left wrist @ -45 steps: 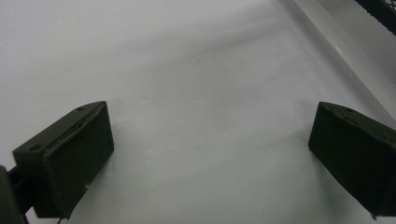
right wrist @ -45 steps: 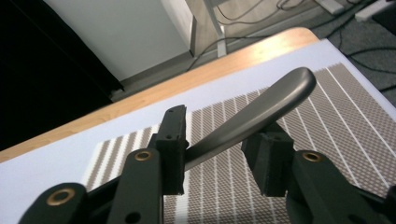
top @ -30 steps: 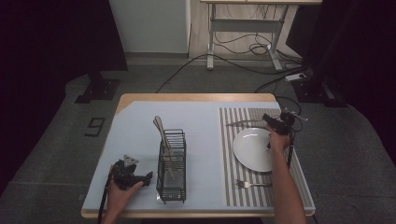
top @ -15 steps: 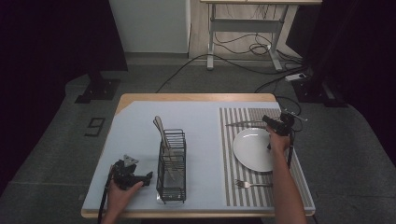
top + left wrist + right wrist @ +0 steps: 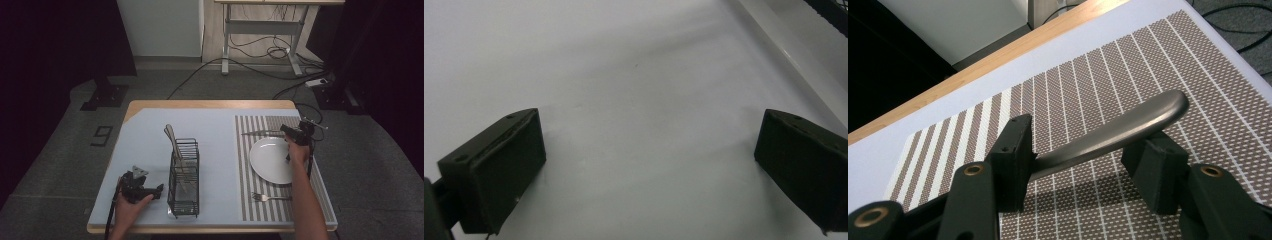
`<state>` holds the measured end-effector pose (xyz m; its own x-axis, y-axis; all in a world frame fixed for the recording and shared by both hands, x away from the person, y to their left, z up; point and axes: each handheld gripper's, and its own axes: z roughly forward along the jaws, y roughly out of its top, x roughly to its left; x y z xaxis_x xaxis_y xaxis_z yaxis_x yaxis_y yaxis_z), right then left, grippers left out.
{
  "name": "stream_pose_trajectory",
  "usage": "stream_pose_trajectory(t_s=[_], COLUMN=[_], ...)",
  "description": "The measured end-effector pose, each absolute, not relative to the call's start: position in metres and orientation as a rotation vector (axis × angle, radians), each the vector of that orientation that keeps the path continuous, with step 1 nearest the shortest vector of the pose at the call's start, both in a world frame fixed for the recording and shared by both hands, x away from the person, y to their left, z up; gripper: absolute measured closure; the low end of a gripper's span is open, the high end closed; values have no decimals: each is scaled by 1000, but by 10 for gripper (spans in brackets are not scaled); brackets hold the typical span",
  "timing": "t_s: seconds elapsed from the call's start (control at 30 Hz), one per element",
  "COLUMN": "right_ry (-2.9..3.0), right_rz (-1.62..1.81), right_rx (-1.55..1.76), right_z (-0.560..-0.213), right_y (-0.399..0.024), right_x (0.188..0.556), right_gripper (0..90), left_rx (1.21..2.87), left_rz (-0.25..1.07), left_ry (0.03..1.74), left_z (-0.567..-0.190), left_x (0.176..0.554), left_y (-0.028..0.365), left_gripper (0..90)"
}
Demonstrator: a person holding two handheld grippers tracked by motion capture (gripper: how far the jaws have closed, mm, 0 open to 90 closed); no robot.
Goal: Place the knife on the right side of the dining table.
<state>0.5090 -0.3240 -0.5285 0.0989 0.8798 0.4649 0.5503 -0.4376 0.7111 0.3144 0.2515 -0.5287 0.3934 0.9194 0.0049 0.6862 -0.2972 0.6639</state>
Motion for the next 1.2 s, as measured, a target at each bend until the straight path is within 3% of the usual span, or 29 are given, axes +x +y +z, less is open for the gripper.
stream_pose_trajectory(t_s=[0.57, 0.97, 1.2], right_ry=[1426, 1449, 1563], right_rz=[1221, 1233, 1182], right_rx=[2046, 1997, 1949], right_z=[-528, -512, -509], right_y=[-321, -320, -310], right_x=[510, 509, 527], right_gripper=[374, 369, 392], left_rx=[2078, 2078, 2079], left_rz=[525, 525, 525], left_ry=[1368, 1368, 1367], left_z=[-529, -529, -529], left_x=[314, 314, 314], left_y=[252, 252, 252], left_gripper=[0, 0, 0])
